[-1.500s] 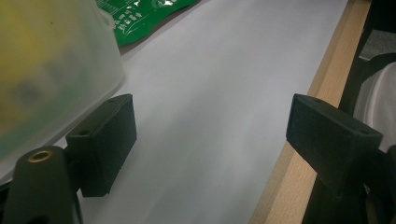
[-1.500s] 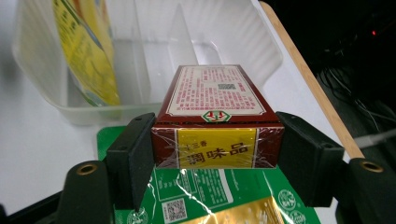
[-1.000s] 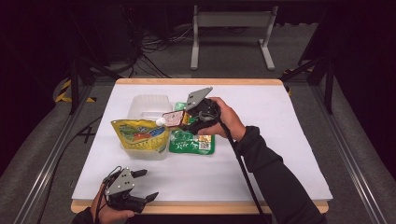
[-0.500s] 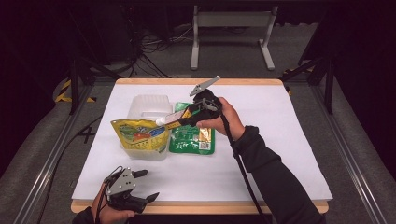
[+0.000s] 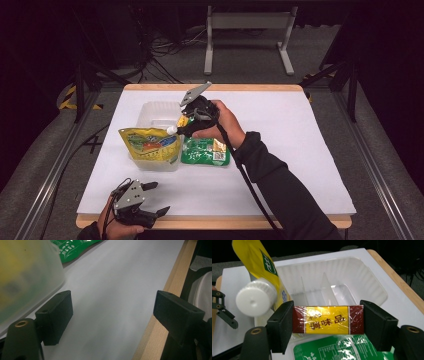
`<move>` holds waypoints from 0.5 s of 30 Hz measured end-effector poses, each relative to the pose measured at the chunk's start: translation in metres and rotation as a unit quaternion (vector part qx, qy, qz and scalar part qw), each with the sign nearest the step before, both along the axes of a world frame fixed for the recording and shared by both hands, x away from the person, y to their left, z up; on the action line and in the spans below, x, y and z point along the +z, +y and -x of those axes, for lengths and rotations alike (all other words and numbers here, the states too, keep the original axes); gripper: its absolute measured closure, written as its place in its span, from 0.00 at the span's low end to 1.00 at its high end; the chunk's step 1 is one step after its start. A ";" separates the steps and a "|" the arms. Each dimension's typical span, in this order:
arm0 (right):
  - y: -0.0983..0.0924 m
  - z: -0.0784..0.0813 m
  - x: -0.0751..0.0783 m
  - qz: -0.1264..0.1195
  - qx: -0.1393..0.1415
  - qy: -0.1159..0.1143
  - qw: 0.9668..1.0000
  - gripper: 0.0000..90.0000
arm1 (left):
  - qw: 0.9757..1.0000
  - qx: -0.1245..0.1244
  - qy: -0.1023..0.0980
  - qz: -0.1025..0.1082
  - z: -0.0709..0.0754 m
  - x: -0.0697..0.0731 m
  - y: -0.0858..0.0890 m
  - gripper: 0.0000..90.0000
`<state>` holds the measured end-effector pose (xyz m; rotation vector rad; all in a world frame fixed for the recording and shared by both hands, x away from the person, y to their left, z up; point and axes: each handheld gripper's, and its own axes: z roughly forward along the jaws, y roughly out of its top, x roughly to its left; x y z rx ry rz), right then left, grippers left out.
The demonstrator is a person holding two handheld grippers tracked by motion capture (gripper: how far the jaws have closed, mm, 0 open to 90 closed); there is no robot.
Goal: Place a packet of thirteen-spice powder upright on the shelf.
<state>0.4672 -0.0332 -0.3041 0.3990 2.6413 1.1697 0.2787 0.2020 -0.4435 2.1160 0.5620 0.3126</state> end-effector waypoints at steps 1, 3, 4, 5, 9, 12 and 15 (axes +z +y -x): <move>0.002 0.000 0.000 -0.004 0.003 -0.002 1.000 0.34 | 1.000 0.000 0.000 0.000 0.000 0.000 0.000 0.19; 0.004 -0.001 0.000 -0.014 -0.001 -0.006 1.000 0.35 | 1.000 0.000 0.000 -0.001 0.000 0.000 0.001 0.19; 0.004 -0.001 0.000 -0.028 -0.005 -0.005 1.000 0.35 | 1.000 0.000 0.000 -0.001 0.000 0.000 0.001 0.19; 0.004 -0.002 -0.001 -0.034 -0.010 -0.001 0.999 0.35 | 1.000 0.000 0.000 0.001 0.000 0.000 0.001 0.19; 0.004 -0.005 -0.002 -0.061 -0.034 0.018 0.997 0.35 | 1.000 0.000 0.001 -0.001 0.000 0.000 0.002 0.19; 0.002 -0.009 -0.002 -0.085 -0.057 0.044 0.994 0.35 | 1.000 0.000 0.001 -0.001 0.001 0.000 0.001 0.19; -0.002 -0.011 -0.001 -0.109 -0.077 0.082 0.988 0.36 | 1.000 0.000 0.001 -0.003 0.001 0.000 0.001 0.19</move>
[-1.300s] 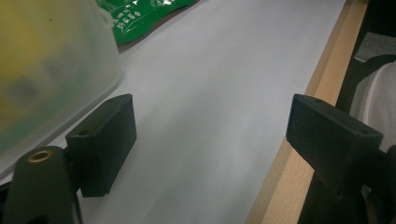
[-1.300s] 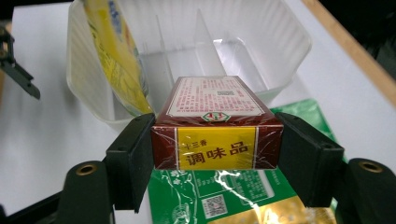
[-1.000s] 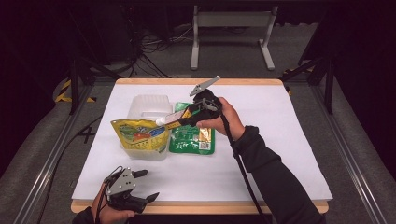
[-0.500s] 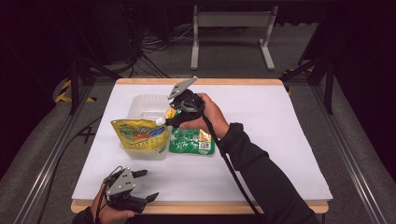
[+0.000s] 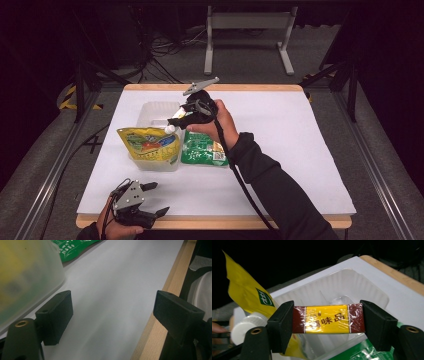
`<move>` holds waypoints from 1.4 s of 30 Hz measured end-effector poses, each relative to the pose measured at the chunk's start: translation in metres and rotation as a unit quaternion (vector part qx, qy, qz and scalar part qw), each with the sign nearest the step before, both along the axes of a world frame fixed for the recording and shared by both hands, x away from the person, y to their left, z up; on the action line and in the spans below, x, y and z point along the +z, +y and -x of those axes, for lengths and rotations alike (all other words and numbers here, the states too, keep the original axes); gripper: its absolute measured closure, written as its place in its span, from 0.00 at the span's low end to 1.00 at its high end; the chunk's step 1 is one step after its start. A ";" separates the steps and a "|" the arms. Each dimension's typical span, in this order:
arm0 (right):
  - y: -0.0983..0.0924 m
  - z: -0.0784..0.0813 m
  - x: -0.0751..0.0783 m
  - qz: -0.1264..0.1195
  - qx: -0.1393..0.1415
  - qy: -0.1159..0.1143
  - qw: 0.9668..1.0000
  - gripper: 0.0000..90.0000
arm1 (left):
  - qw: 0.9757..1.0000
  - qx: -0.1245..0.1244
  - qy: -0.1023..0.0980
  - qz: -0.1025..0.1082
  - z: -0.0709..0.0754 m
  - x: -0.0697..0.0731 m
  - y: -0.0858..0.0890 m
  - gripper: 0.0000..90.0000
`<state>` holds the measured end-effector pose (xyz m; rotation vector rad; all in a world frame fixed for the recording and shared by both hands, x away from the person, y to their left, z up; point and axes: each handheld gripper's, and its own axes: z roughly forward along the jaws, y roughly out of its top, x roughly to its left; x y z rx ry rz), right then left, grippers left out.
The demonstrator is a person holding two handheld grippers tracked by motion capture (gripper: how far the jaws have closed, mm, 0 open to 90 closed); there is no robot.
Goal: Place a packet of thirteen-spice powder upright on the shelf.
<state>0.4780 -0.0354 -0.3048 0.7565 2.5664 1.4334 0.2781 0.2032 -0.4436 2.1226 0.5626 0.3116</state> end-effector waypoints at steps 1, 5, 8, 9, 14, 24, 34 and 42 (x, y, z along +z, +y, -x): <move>-0.001 -0.001 0.000 -0.009 0.007 0.018 1.000 0.36 | 1.000 0.000 0.000 0.000 0.000 0.000 0.000 0.19; 0.002 0.000 -0.002 -0.011 0.001 0.042 0.999 0.36 | 1.000 0.000 0.000 -0.002 0.000 0.000 -0.001 0.19; 0.004 -0.004 -0.003 -0.002 -0.024 0.047 0.999 0.36 | 1.000 0.000 0.000 -0.002 0.001 0.000 -0.001 0.19; 0.004 -0.004 -0.003 -0.004 -0.034 0.045 0.998 0.36 | 1.000 0.000 0.001 -0.003 0.000 0.000 -0.001 0.19; 0.002 -0.008 -0.004 0.005 -0.052 0.069 0.996 0.36 | 1.000 0.000 -0.001 -0.005 0.001 0.000 0.000 0.19; -0.008 -0.015 -0.005 -0.012 -0.077 0.088 0.993 0.37 | 1.000 0.000 -0.003 -0.005 0.001 0.000 0.000 0.19; -0.020 -0.017 -0.017 -0.050 -0.108 0.110 0.987 0.37 | 1.000 -0.005 -0.003 -0.010 0.001 0.000 -0.002 0.19; -0.012 -0.019 -0.025 -0.085 -0.128 0.119 0.981 0.37 | 1.000 -0.009 -0.004 -0.010 0.001 -0.001 -0.003 0.19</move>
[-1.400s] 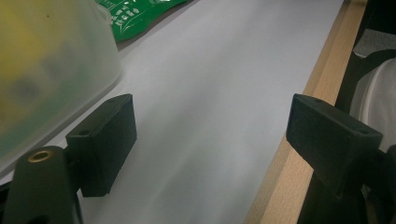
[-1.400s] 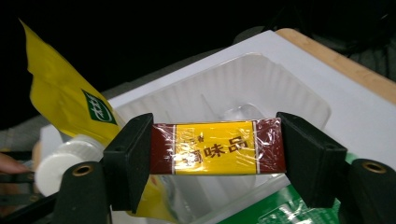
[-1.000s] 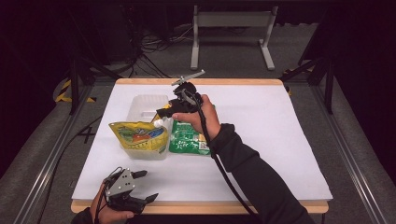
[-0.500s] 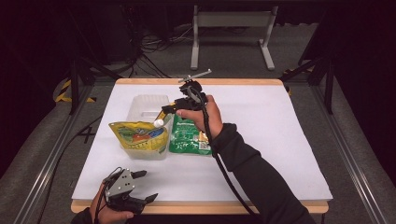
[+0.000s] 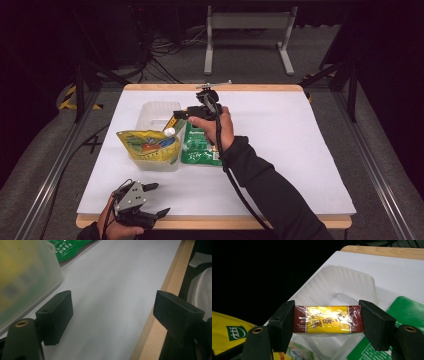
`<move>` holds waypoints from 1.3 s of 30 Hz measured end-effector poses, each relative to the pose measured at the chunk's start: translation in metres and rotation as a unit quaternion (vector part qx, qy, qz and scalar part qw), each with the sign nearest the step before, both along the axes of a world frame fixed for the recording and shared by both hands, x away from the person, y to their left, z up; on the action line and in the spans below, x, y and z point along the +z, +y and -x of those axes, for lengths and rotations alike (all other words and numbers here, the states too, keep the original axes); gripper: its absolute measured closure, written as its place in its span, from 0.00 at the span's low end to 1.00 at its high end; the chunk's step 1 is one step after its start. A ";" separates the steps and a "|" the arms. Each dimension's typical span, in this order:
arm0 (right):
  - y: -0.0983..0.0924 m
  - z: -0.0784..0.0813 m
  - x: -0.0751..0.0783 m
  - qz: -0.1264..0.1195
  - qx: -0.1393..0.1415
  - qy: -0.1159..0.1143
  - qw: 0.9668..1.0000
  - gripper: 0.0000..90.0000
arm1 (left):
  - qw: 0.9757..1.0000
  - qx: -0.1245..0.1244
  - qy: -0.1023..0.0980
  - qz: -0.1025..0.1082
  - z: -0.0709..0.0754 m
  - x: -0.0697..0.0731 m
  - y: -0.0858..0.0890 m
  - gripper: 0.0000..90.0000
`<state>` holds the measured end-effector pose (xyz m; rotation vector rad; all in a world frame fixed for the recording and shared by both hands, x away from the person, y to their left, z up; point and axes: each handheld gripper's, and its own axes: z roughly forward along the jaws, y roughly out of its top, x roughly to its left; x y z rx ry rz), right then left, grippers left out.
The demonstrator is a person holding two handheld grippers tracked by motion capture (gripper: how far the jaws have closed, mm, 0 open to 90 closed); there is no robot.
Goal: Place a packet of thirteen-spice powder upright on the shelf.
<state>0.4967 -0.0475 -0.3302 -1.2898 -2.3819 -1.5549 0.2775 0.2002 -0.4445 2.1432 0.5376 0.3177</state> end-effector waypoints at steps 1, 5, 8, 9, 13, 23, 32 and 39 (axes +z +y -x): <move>0.003 0.000 -0.001 -0.003 0.005 -0.005 1.000 0.37 | 1.000 -0.001 0.000 -0.002 0.000 0.000 0.000 0.19; 0.011 -0.001 -0.003 -0.005 0.010 -0.015 1.000 0.36 | 1.000 -0.006 0.000 -0.003 0.001 0.000 -0.001 0.19; 0.013 -0.003 -0.004 0.002 0.017 -0.030 0.999 0.36 | 1.000 -0.005 -0.001 -0.007 0.001 -0.001 -0.001 0.19; 0.013 -0.004 -0.004 0.003 0.017 -0.028 0.999 0.36 | 1.000 -0.003 -0.003 -0.009 0.001 -0.001 -0.001 0.19; 0.011 0.001 -0.001 0.002 0.010 -0.043 0.999 0.37 | 1.000 0.001 -0.005 -0.004 0.001 0.000 0.001 0.19; 0.001 0.003 -0.005 -0.021 -0.061 -0.032 0.997 0.37 | 1.000 -0.005 -0.005 -0.004 0.002 0.000 0.000 0.19; 0.009 0.003 -0.008 -0.025 -0.072 -0.036 0.996 0.36 | 1.000 -0.010 -0.005 -0.011 0.002 -0.001 -0.002 0.19; 0.020 -0.002 -0.018 0.015 -0.045 -0.033 0.998 0.31 | 1.000 -0.010 -0.004 -0.015 0.002 -0.001 -0.002 0.19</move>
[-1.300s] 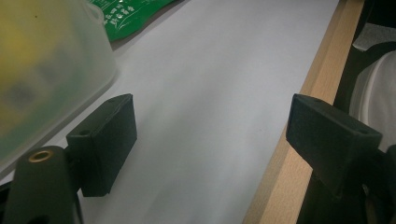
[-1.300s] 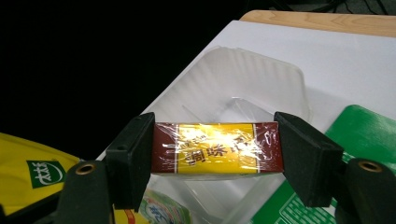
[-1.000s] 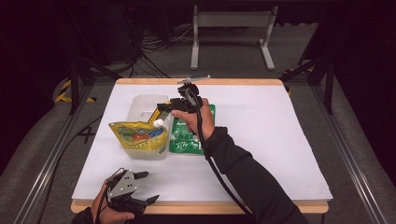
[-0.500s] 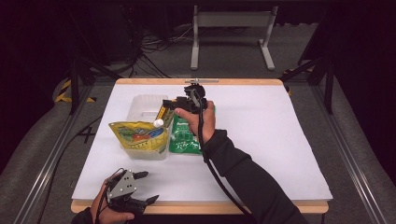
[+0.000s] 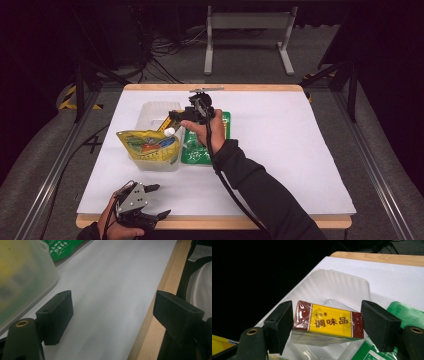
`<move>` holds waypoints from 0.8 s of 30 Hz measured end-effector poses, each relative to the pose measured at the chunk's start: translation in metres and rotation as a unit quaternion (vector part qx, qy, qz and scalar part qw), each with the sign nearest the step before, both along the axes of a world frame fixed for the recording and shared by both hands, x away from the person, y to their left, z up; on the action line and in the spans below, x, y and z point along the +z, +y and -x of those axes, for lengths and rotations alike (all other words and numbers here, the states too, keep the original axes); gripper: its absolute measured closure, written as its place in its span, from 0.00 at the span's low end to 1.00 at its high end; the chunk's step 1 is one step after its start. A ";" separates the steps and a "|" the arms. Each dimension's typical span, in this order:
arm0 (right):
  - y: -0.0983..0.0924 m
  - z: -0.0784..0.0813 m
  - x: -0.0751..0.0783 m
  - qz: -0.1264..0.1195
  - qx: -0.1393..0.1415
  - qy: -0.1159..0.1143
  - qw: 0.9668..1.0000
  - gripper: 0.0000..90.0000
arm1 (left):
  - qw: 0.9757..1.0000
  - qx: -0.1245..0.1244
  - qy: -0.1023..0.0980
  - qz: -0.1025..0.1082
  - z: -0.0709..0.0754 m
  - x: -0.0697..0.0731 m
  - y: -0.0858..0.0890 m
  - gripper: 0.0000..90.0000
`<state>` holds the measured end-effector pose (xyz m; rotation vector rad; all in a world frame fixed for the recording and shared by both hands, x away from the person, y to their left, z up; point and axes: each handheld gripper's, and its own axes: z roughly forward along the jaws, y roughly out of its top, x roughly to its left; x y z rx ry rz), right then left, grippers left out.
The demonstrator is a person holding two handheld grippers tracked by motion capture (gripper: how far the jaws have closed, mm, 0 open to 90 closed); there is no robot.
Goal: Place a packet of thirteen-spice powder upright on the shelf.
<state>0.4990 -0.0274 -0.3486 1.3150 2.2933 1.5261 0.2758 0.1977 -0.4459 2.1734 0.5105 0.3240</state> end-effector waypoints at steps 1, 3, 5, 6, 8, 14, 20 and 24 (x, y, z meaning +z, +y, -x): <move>0.000 -0.001 -0.001 0.001 0.001 -0.001 1.000 0.31 | 1.000 -0.001 0.001 -0.001 0.000 0.000 0.000 0.19; 0.001 -0.002 -0.002 0.013 0.008 0.005 1.000 0.28 | 1.000 -0.002 0.001 -0.008 0.000 -0.001 -0.001 0.19; 0.001 -0.004 -0.003 0.026 0.016 0.008 0.999 0.27 | 1.000 -0.003 0.002 -0.009 0.000 -0.001 -0.001 0.19; 0.000 -0.004 -0.005 0.034 0.026 0.010 0.999 0.27 | 1.000 -0.005 0.001 -0.010 0.000 -0.002 -0.001 0.19; -0.004 -0.006 -0.006 0.035 0.034 0.016 0.999 0.27 | 1.000 -0.004 0.002 -0.011 0.000 -0.002 -0.001 0.19; -0.011 -0.003 -0.006 0.029 0.049 0.009 0.998 0.29 | 1.000 -0.002 0.004 -0.020 0.001 -0.003 -0.003 0.19; -0.016 0.000 -0.003 0.040 0.098 -0.019 0.994 0.30 | 1.000 -0.001 0.006 -0.023 0.001 -0.004 -0.003 0.20; -0.020 -0.002 -0.003 0.063 0.131 -0.017 0.989 0.29 | 1.000 -0.005 0.008 -0.027 0.000 -0.004 -0.004 0.20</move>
